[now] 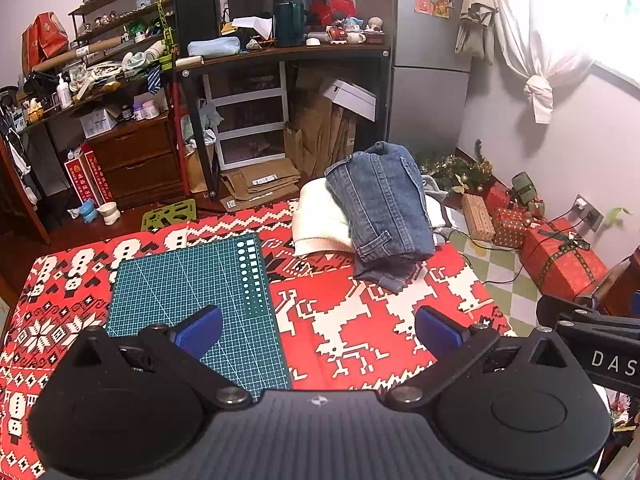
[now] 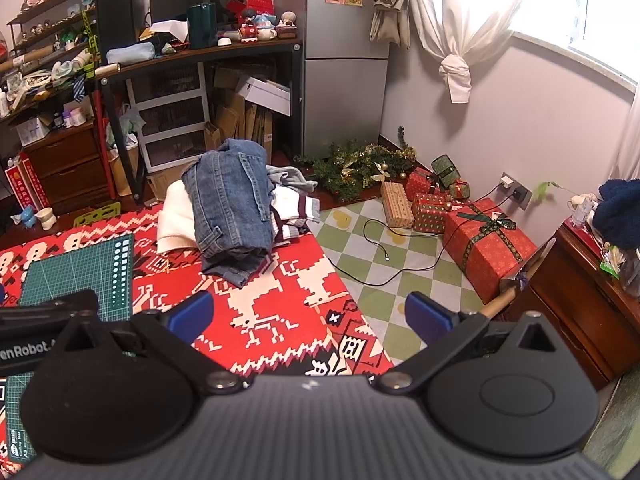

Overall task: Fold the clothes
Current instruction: 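Move both grippers toward the folded blue jeans on the white sweater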

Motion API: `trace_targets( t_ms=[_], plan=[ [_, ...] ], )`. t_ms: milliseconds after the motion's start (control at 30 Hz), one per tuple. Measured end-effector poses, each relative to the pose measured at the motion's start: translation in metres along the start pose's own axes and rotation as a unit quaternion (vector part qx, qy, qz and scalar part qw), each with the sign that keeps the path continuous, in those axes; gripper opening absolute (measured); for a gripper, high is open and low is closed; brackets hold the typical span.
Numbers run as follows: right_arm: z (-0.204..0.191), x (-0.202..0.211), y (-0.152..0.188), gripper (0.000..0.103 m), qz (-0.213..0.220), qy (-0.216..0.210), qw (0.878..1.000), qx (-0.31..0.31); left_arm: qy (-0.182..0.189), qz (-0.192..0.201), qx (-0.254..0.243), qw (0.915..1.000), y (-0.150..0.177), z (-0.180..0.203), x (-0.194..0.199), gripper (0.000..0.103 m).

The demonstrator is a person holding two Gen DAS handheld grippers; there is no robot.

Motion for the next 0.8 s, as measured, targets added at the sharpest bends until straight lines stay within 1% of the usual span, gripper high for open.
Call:
trace_targets(
  t_ms=[133,300,800],
  plan=[
    [0.0000,-0.0012,0.0019,0.103,0.002,0.000,1.000,-0.001,0.004,-0.001,0.002,1.0000,-0.0018,-0.0020,0.0010,0.103],
    [-0.0002,-0.0043,0.0033,0.103,0.004,0.000,1.000,-0.003,-0.004,0.007,-0.003,1.0000,-0.0003,0.0008,0.0014,0.103],
    [-0.0036,-0.0016,0.0007,0.103,0.004,0.003,1.000,0.005,-0.002,0.006,0.002,1.0000,-0.0017,-0.0042,-0.0007,0.103]
  ],
)
Point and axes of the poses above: each gripper's, at about its wrist camera, not at the fingertips, and x roughly against the way its jaws point, z to its right, y to its underside, the point moved 2 cm from there along -x, roughly the way its jaws point, and after that the axes turned 14 degrees about y, right-handed, at the moved point
